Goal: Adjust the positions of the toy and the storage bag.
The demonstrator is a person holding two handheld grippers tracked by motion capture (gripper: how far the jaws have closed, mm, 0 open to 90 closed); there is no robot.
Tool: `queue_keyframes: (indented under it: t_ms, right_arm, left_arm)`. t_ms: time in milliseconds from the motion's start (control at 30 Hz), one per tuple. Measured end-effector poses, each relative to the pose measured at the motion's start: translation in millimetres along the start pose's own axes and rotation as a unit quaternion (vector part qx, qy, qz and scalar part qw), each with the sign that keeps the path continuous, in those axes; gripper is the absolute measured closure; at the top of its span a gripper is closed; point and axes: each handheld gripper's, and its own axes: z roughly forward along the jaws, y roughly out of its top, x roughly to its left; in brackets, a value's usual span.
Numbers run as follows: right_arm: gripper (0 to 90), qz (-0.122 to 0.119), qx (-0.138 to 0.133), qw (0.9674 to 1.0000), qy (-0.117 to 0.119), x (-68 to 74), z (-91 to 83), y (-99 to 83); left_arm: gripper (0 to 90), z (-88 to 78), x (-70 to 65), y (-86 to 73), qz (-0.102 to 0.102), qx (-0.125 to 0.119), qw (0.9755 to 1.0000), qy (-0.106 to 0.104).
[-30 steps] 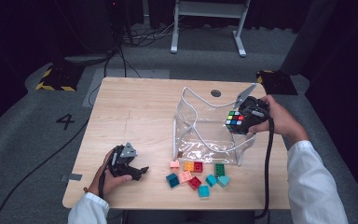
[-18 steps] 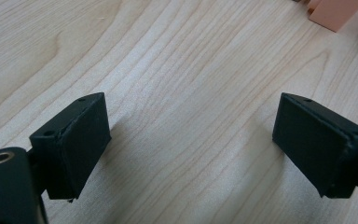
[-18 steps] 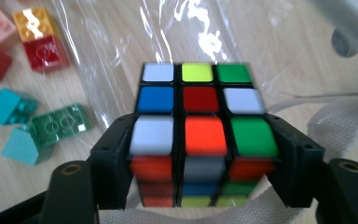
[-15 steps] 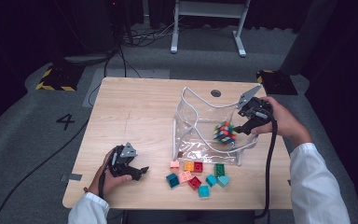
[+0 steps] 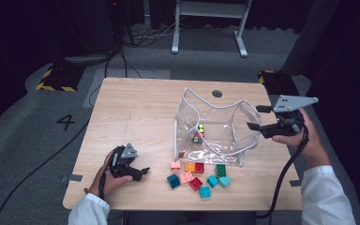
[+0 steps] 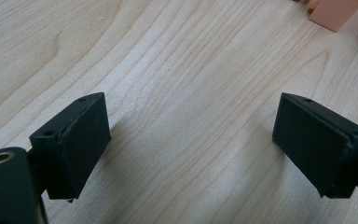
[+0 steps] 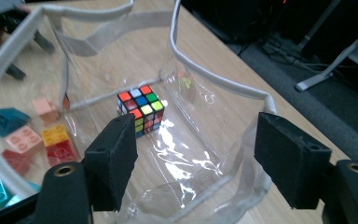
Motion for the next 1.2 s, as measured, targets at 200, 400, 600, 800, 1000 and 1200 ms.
queue_keyframes:
  t_ms: [200, 400, 600, 800, 1000, 1200]
  right_arm:
    - [29.5, 0.017, -0.039, 0.9989, -0.021, 13.4, -24.4, -23.2]
    - [28.9, 0.030, -0.055, 0.9978, -0.019, 23.9, -32.3, -43.6]
    - [29.3, 0.041, -0.050, 0.9976, -0.027, 38.5, -27.4, -71.9]
    - [31.1, 0.061, -0.035, 0.9975, -0.011, 56.3, -12.2, -101.7]
    - [33.1, 0.089, -0.022, 0.9956, 0.021, 80.8, 8.6, -135.9]
    - [33.1, 0.091, 0.006, 0.9942, 0.056, 103.5, 29.0, -154.3]
  left_arm:
    - [11.2, 0.0, 0.0, 0.0, 0.000, 0.000, 1.0000, 0.000]
    - [11.2, 0.0, 0.0, 0.0, 0.000, 0.000, 1.0000, 0.000]
    - [11.2, -0.1, 0.1, 0.1, 0.001, 0.000, 1.0000, 0.001]
    - [11.3, 0.4, -0.4, -0.1, -0.001, -0.002, 1.0000, -0.001]
    - [11.4, 0.2, -0.5, -0.1, -0.001, -0.002, 1.0000, -0.001]
    - [11.6, 0.1, -0.9, -0.5, -0.001, -0.003, 1.0000, -0.002]
